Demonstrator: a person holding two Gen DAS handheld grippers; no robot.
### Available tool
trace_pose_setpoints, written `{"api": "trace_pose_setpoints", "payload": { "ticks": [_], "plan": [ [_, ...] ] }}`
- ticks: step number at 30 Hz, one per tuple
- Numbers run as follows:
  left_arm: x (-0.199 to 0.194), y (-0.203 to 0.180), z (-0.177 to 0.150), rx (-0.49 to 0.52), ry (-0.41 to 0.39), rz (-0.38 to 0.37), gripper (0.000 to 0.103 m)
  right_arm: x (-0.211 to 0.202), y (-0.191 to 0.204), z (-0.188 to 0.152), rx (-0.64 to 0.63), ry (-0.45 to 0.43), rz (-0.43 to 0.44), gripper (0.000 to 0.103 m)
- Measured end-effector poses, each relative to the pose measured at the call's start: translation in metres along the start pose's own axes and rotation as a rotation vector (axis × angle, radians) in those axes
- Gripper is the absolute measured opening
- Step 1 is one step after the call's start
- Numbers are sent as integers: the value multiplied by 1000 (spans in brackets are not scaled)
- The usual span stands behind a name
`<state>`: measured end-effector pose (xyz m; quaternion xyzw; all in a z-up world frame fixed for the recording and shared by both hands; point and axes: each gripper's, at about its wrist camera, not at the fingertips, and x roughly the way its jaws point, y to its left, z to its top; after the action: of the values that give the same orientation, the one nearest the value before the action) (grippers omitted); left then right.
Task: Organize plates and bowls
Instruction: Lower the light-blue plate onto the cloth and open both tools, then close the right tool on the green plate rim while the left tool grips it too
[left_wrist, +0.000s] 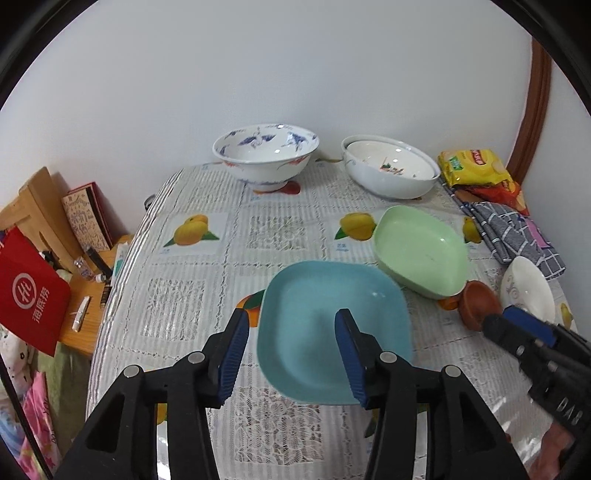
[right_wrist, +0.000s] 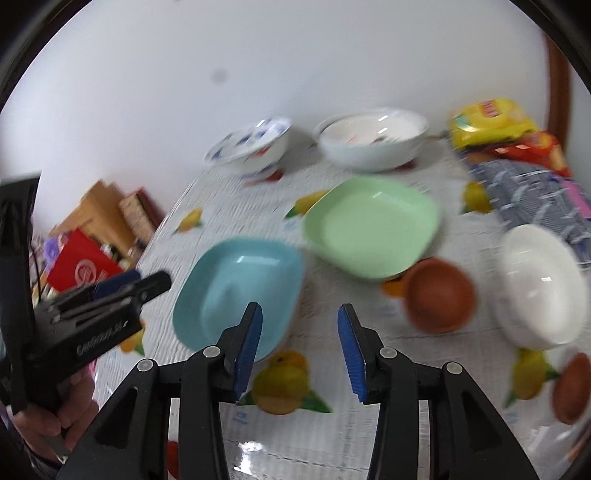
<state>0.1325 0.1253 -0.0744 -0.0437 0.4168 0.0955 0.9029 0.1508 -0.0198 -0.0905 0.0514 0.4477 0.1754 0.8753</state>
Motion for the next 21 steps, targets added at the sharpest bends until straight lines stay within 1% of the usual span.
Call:
{"api": "trace_pose_setpoints", "payload": {
  "ticks": [1, 4, 6, 8, 9, 11, 14, 15, 17, 21],
  "plan": [
    [-4, -4, 3, 7, -10, -3, 49, -8, -5, 4, 13, -11, -22, 45],
    [-11, -14, 10, 18, -22, -15, 49, -29, -15, 15, 11, -46, -85, 45],
    [-13, -23, 16, 28, -28, -35, 49, -43, -19, 21, -14, -75, -125, 46],
    [-15, -31, 22, 36, -33, -48, 49, -55, -19, 31, -54, -107, -176, 50],
    [-16, -36, 25, 40, -37, -52, 49, -62, -19, 37, -78, -131, -218, 53],
    [-16, -45, 31, 54, -48, -53, 49, -69, -21, 46, -105, -156, -262, 55],
    [-15, -58, 43, 81, -64, -54, 49, -71, -24, 60, -126, -175, -269, 55],
    [-15, -61, 46, 87, -64, -60, 49, -68, -25, 67, -132, -174, -277, 56],
    [-12, -67, 53, 98, -66, -80, 49, -63, -26, 75, -141, -161, -269, 56],
    [0, -78, 64, 125, -58, -81, 49, -46, -37, 89, -103, -155, -241, 56]
  ]
}}
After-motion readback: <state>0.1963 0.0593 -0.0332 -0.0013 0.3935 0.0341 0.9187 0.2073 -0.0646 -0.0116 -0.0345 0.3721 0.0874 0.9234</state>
